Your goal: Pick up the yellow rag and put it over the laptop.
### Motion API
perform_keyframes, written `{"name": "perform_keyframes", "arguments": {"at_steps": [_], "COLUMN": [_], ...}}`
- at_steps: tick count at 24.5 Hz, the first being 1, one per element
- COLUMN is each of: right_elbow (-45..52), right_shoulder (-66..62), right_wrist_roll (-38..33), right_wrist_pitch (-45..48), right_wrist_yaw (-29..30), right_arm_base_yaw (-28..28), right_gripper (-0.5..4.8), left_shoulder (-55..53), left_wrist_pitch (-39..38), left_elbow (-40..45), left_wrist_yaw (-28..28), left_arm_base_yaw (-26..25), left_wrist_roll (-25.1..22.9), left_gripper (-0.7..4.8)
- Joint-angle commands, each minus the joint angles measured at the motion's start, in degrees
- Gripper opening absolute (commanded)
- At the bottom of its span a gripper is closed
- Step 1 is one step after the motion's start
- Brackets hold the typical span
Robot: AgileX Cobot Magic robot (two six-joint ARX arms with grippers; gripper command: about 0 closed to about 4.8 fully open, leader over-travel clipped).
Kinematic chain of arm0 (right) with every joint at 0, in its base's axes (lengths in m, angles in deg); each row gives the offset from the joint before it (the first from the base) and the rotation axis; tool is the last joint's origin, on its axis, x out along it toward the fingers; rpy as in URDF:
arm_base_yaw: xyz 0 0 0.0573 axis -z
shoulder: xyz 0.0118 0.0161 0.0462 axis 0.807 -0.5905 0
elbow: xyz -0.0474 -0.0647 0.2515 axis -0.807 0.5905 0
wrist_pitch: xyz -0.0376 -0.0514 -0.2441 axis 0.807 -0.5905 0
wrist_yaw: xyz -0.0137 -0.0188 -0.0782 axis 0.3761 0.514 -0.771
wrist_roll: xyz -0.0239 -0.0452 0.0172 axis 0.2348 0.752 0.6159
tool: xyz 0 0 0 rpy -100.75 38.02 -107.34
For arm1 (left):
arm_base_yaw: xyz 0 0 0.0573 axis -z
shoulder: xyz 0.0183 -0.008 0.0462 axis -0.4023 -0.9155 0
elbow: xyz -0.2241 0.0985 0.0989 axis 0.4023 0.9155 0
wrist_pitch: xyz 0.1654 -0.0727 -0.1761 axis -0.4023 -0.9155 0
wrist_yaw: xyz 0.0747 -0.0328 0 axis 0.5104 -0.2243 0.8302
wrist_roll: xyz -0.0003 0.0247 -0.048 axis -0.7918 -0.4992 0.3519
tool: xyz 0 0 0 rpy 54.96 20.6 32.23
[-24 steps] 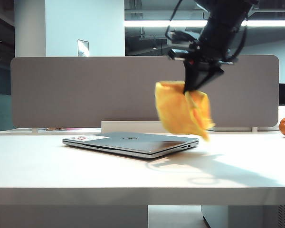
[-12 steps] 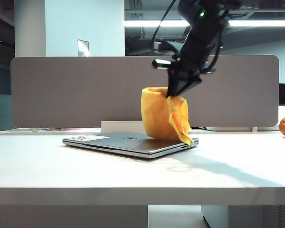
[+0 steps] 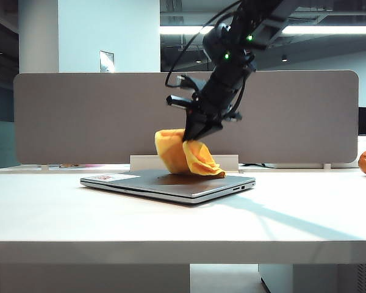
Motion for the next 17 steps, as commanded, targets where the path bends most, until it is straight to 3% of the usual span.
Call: {"name": "perform_keyframes", "arguments": {"at_steps": [1, 5, 8, 11, 14, 17], "right_elbow": [-0.2, -0.2, -0.4, -0.4, -0.4, -0.4], "right_shoulder": [-1.6, -2.2, -1.6, 0.3, 2.6, 4.4], "right_wrist_roll": [-1.4, -1.4, -1.4, -1.4, -1.4, -1.5], "right_wrist_pitch": [-2.4, -2.5, -0.2, 1.6, 3.2, 2.9], "right_wrist_yaw": [5.8, 8.2, 14.5, 15.0, 13.3, 7.8], "right_arm_base_yaw": [-0.1, -0.5, -0.7, -0.8, -0.8, -0.8], "right_gripper": [1.43, 4.63, 4.79, 4.79, 4.79, 4.79], "left_shoulder": [-0.1, -0.1, -0.1, -0.1, -0.1, -0.1], "left_wrist_pitch": [-0.7, -0.7, -0.7, -0.7, -0.7, -0.7], "left_elbow": [-0.1, -0.1, -0.1, -0.1, -0.1, -0.1], "left_wrist_yaw": [0.0, 0.0, -0.1, -0.1, -0.1, -0.1], "left_arm_base_yaw": [0.0, 0.0, 0.0, 0.0, 0.0, 0.0], "left_wrist_roll": [0.2, 0.2, 0.2, 0.2, 0.2, 0.2], "left_gripper": [-0.06, -0.06, -0.06, -0.06, -0.06, -0.06]}}
